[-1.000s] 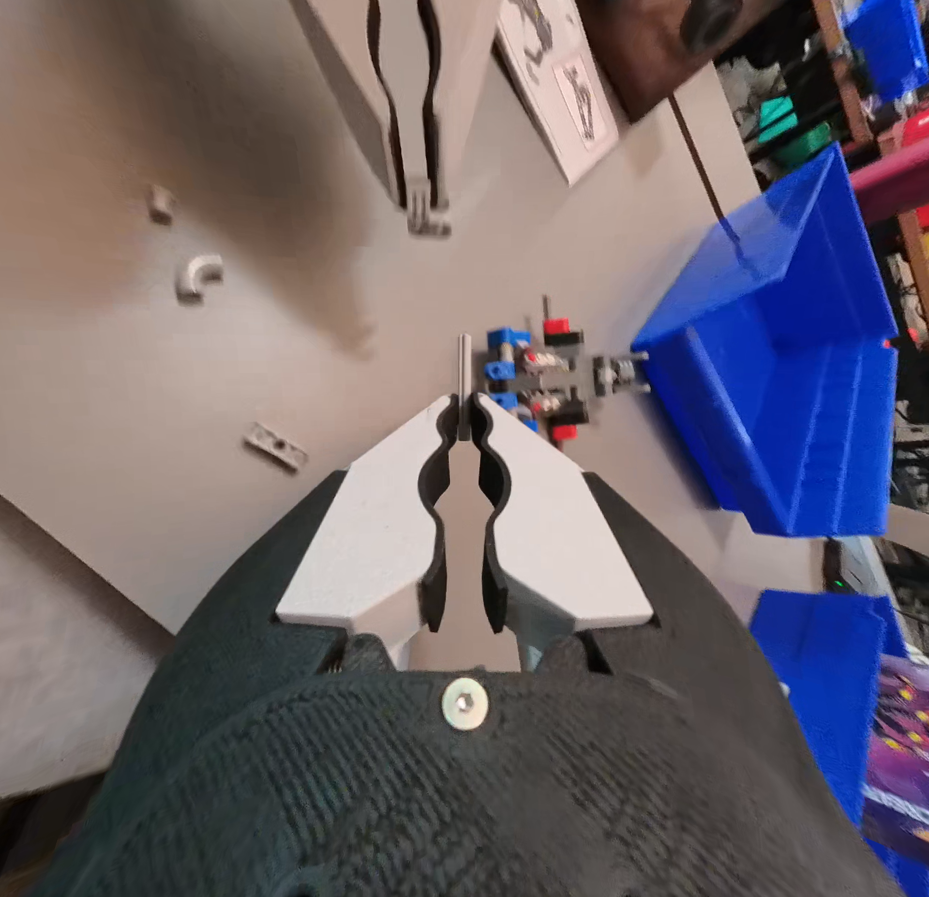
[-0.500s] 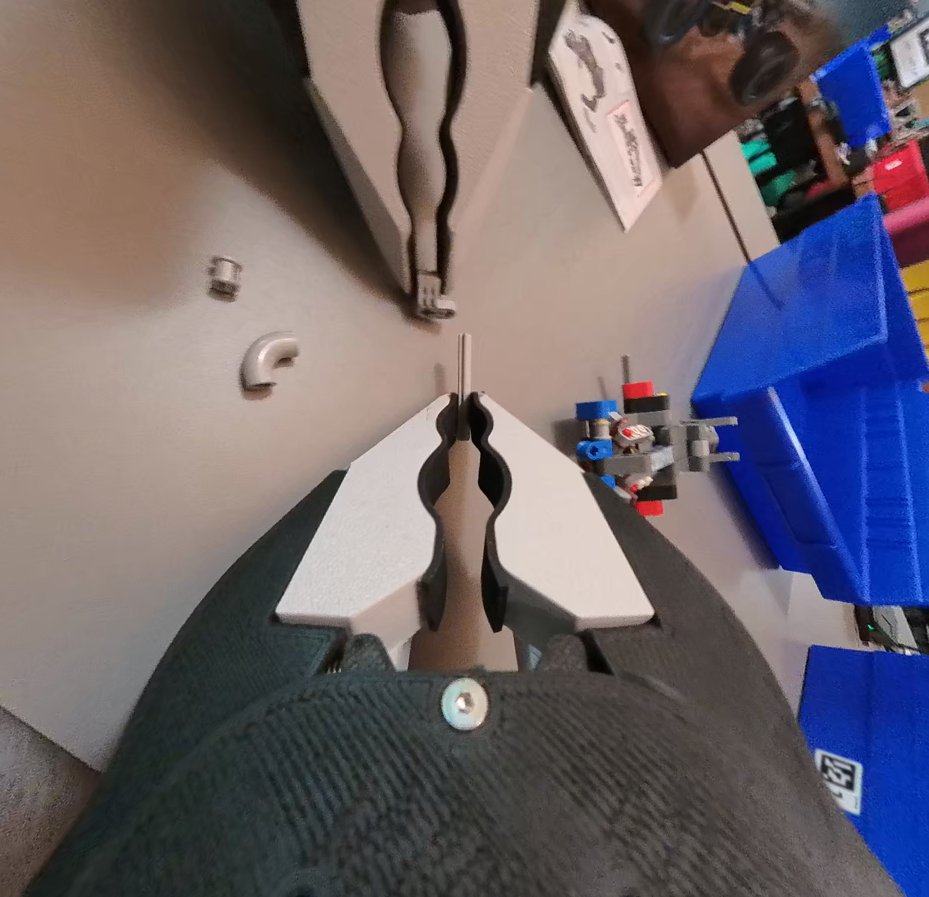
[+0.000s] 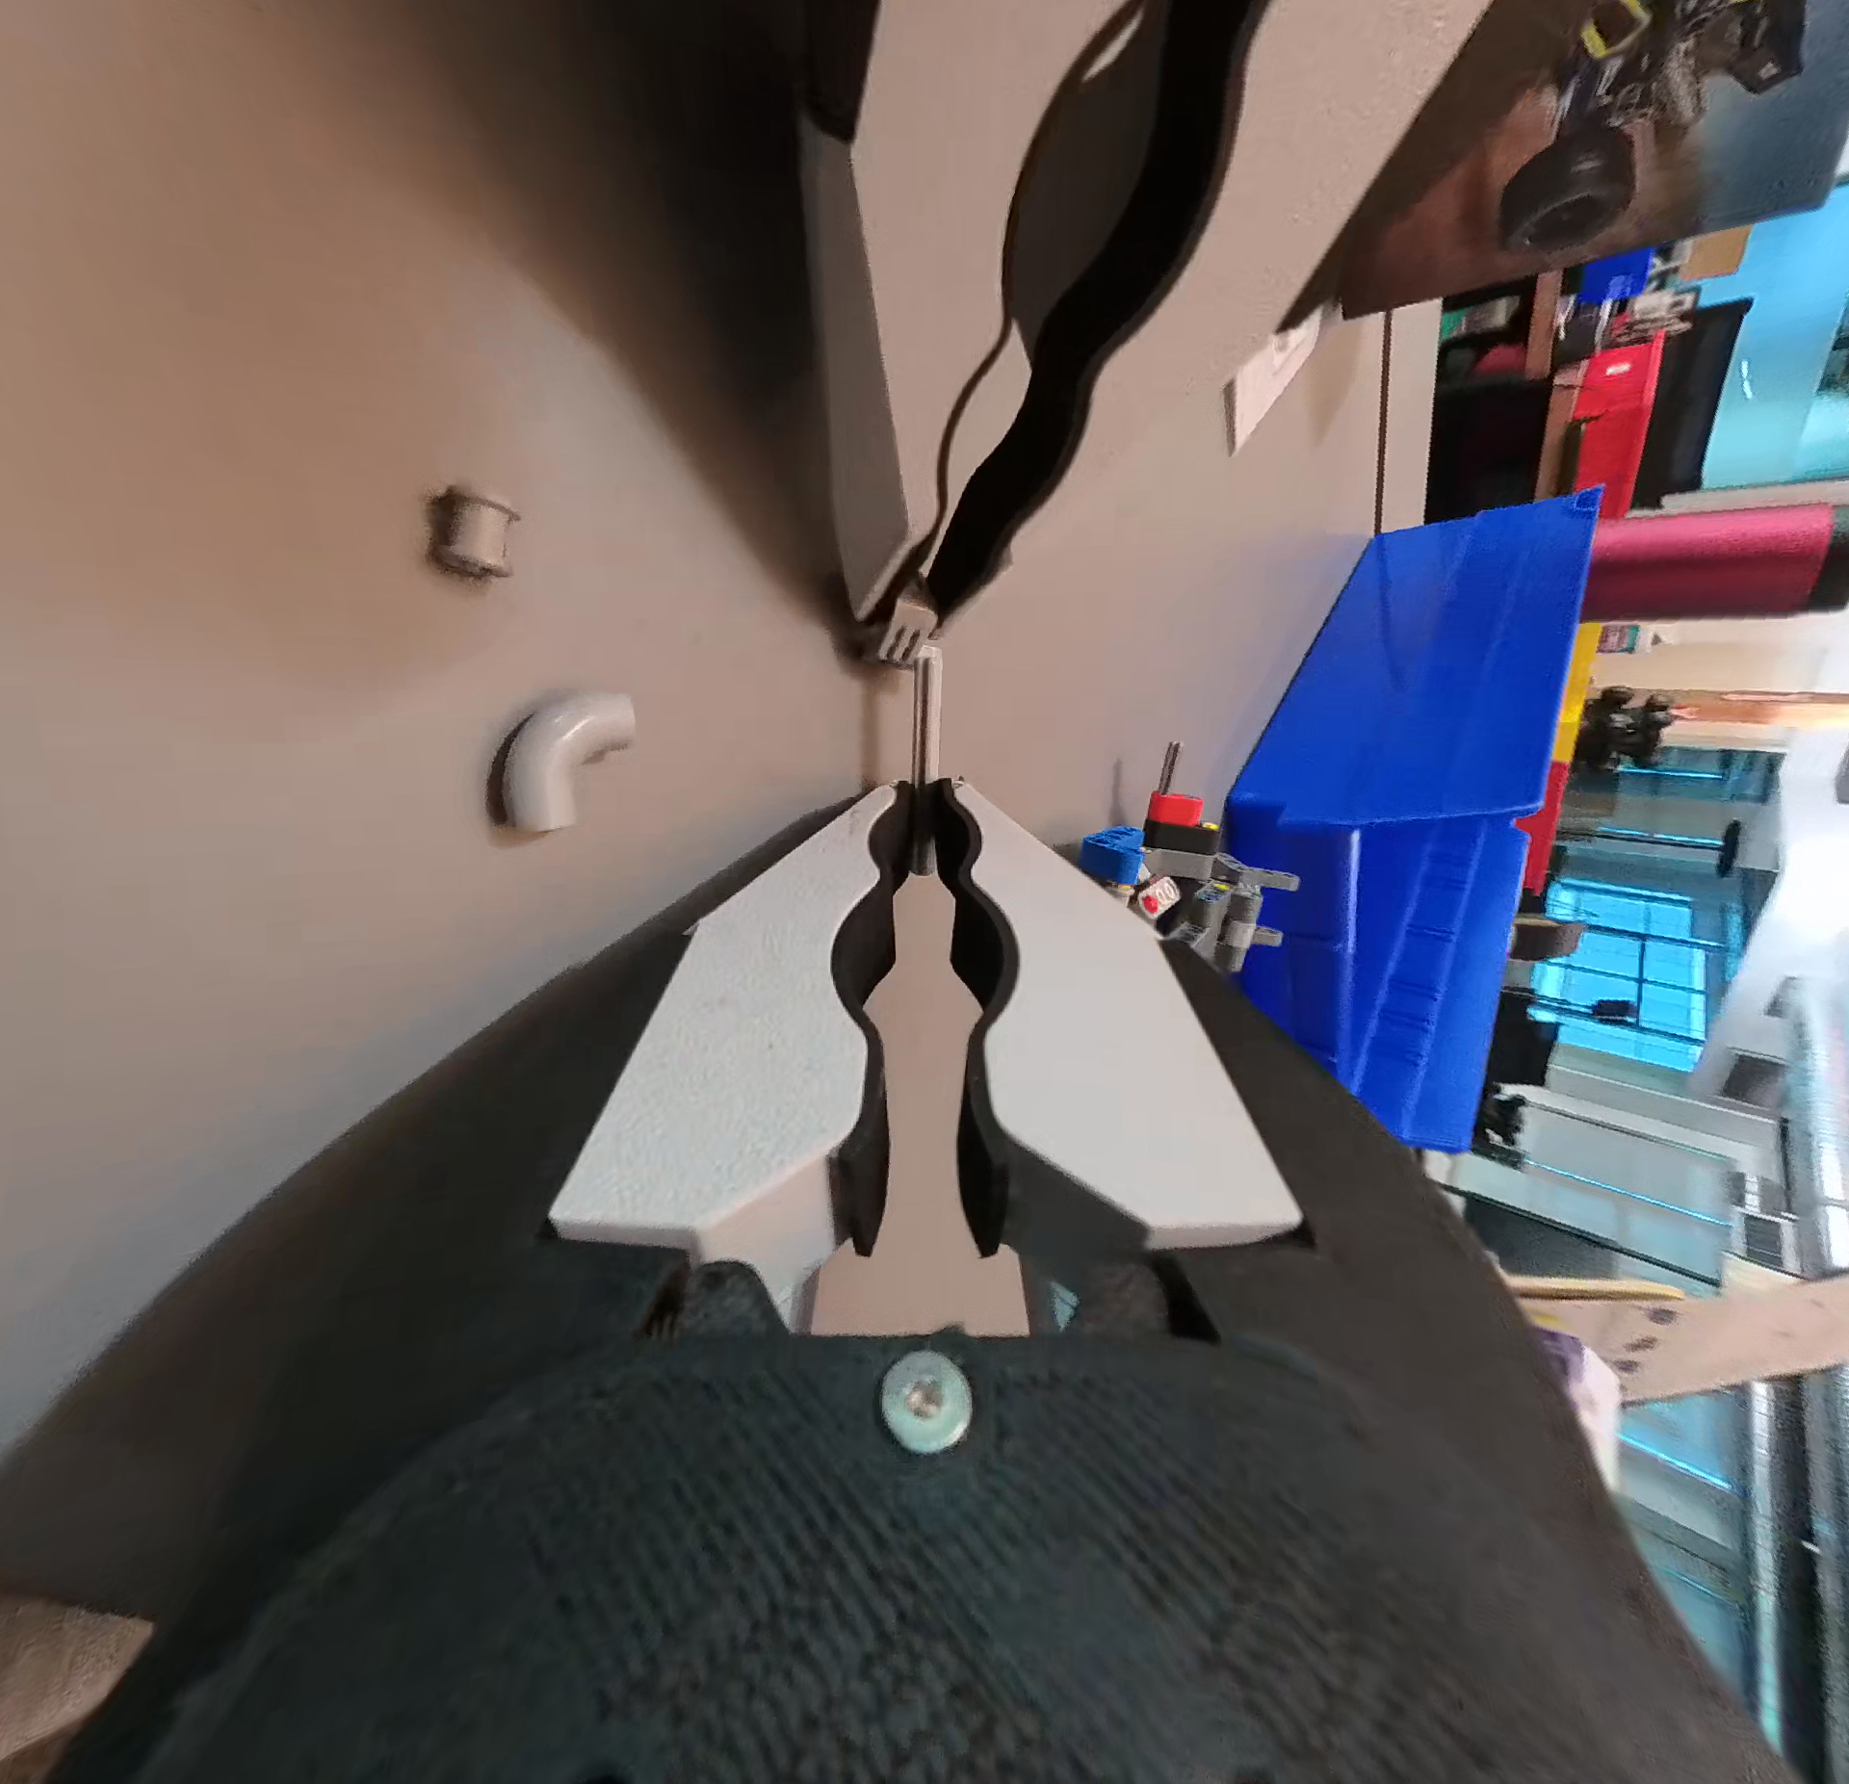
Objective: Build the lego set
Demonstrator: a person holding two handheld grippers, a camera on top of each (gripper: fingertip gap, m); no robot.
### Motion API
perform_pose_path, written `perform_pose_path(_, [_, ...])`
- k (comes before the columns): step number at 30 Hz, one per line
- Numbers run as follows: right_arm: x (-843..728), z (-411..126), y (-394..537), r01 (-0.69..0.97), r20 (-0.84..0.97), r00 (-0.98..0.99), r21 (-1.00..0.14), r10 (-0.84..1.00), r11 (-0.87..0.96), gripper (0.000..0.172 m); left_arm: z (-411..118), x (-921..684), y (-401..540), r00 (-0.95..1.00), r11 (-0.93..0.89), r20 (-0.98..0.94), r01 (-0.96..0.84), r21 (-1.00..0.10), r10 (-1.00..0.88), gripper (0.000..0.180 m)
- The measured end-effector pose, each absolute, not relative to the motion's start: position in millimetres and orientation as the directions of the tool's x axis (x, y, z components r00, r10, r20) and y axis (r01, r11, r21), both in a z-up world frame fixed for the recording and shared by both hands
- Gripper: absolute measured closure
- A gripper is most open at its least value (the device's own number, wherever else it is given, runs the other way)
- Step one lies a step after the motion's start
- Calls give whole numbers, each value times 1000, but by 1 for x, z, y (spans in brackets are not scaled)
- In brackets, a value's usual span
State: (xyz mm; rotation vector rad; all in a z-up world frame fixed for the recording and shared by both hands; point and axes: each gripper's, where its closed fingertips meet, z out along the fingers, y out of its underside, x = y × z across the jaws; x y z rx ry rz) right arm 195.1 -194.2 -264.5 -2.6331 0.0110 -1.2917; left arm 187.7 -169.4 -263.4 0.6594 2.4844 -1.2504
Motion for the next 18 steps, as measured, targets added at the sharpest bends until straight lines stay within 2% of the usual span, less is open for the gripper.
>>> perform_pose_path(14, [198,-265,-196,59,799,602,-49,-3,-997,170,-263,187,-168,-878,537,-401,477,-695,262,176])
perform_pose_path(16, [198,-265,-196,59,785,619,-53,-5,-997,170,-263,187,-168,-892,550,-375,451,-703,252,176])
perform_pose_path(18, [197,-265,-195,73,761,648,-106,-33,-992,170,-264,187,-167,-898,554,-364,440,-707,248,176])
